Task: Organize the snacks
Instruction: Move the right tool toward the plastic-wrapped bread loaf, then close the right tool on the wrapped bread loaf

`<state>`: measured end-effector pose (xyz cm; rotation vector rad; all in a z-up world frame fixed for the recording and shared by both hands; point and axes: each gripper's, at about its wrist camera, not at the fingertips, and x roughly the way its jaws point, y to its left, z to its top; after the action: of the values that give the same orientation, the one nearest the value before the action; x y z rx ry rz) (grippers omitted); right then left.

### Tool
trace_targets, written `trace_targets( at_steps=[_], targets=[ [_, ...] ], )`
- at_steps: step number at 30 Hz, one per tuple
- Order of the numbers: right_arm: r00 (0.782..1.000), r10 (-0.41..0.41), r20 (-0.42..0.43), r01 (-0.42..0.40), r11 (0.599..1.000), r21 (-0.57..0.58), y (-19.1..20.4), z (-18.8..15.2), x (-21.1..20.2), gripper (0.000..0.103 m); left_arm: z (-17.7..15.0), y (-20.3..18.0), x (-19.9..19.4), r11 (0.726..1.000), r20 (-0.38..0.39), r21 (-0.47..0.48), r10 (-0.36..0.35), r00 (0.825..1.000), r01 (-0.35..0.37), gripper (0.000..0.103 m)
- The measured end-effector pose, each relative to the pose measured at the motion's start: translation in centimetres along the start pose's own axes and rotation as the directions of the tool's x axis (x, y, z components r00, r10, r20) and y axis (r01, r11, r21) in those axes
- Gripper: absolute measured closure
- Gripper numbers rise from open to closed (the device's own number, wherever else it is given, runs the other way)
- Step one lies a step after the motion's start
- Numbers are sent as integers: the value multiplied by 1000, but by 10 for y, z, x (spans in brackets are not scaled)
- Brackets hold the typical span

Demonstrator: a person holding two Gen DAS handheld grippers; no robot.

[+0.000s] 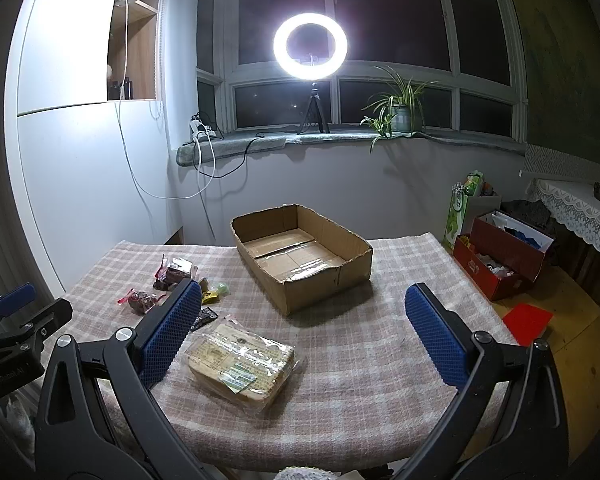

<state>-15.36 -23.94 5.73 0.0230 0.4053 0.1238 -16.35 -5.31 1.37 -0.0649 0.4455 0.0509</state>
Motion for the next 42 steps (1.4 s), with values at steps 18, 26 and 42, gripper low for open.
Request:
trace_targets(
  at_steps=[18,26,42],
  targets=[
    [938,215,-273,-238,970,-55,-11,-25,63,0,-20,25,46,992,-192,-70,-114,975,102,18],
    [845,290,-450,-319,948,11,-14,-43,95,8,-36,28,69,972,-307,-128,-229,924,199,24],
    [658,531,-534,-333,841,425,-44,-77,154,38,-24,-8,148,849,-453,-317,-527,719,422,47]
  ],
)
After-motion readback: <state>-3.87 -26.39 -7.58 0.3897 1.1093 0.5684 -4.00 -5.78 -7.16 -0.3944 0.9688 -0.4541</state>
